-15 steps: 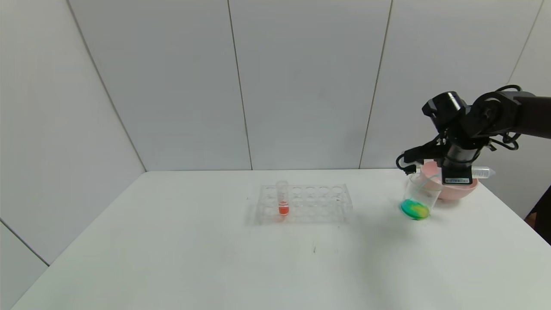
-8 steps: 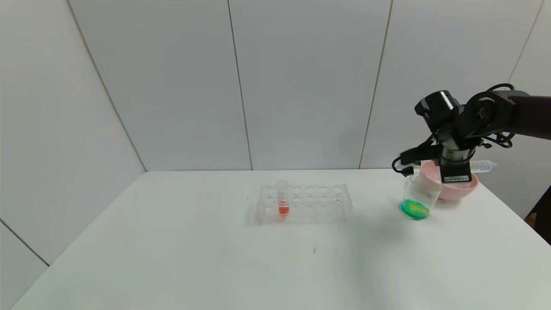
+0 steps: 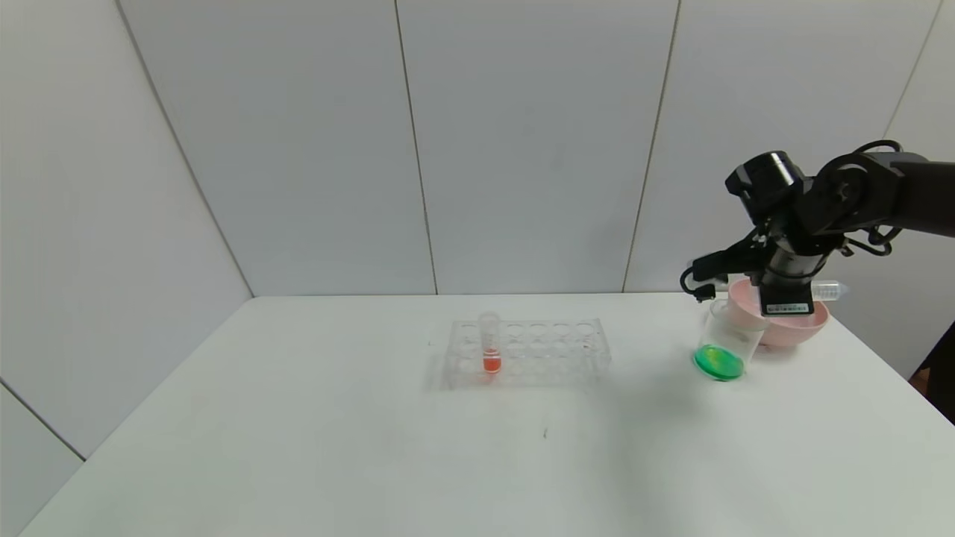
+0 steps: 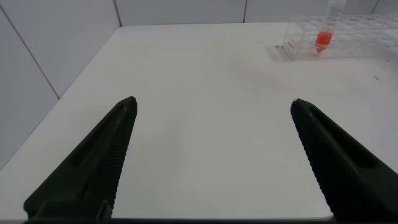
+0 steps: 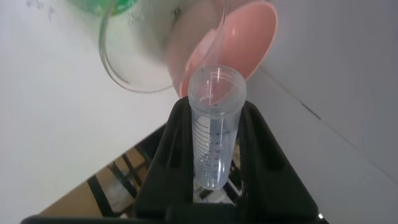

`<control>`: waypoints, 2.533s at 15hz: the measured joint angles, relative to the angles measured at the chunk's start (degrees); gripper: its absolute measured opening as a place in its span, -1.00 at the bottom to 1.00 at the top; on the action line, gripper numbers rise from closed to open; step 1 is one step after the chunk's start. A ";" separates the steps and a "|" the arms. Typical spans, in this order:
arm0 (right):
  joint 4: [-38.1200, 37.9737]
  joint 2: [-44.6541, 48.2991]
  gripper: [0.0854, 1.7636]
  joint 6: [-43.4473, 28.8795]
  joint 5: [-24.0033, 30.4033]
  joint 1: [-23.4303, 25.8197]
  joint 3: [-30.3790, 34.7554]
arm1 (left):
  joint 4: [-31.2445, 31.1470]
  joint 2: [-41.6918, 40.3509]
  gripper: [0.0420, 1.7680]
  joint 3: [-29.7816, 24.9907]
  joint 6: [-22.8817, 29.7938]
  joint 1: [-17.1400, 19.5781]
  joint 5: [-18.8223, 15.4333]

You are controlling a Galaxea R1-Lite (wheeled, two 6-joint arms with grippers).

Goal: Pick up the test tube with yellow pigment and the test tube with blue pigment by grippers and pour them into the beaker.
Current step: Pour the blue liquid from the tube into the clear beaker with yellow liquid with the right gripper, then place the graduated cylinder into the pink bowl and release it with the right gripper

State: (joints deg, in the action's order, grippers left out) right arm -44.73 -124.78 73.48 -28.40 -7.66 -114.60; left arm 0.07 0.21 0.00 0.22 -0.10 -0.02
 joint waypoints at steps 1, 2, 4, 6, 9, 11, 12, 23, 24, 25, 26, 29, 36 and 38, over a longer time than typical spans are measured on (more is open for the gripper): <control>0.04 0.44 -0.51 -0.54 5.47 0.83 0.00 | 0.00 0.00 1.00 0.00 0.02 0.02 0.00; 0.11 0.91 -0.51 -1.80 11.69 1.77 0.00 | 0.00 0.00 1.00 0.00 0.00 0.00 0.00; 0.04 1.99 -0.51 -5.61 26.60 4.05 0.00 | 0.00 0.00 1.00 0.00 0.00 0.00 0.00; 0.11 3.54 -0.51 -9.46 39.10 7.11 0.05 | 0.00 0.00 1.00 0.00 0.02 0.00 0.02; 3.71 7.03 -0.51 -20.83 54.08 10.61 2.26 | 0.00 0.00 1.00 0.00 0.02 0.02 0.02; 9.37 10.37 -0.51 -25.65 60.78 12.69 7.28 | 0.00 0.00 1.00 0.00 0.02 0.00 0.00; 13.93 12.19 -0.51 -28.88 63.44 13.47 11.13 | 0.00 0.00 1.00 0.00 0.02 0.00 0.02; 82.14 33.19 -0.51 -70.21 67.84 20.44 67.54 | 0.00 0.00 1.00 0.00 0.02 0.00 0.00; 84.99 33.85 -0.51 -70.51 67.97 22.35 70.17 | 0.00 0.00 1.00 0.00 0.02 0.02 0.02; 86.11 34.02 -0.51 -70.62 68.45 23.81 71.75 | 0.00 0.00 1.00 0.00 0.02 0.00 0.02; 86.80 33.79 -0.51 -70.62 69.23 25.10 72.50 | 0.00 0.00 1.00 0.00 0.02 0.00 0.00; 91.12 30.35 -0.51 -70.60 69.90 28.07 71.85 | 0.00 0.00 1.00 0.00 0.00 0.00 0.02; 95.79 8.30 -0.51 -70.89 66.15 30.72 51.57 | -0.02 0.00 1.00 0.00 0.02 0.00 0.00; 91.42 3.08 -0.51 -71.02 64.50 30.33 44.43 | 0.00 0.00 1.00 0.00 0.00 0.00 0.00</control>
State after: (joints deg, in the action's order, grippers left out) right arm 46.69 -121.70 2.46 36.10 22.67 -70.17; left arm 0.07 0.21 0.00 0.22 -0.10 -0.02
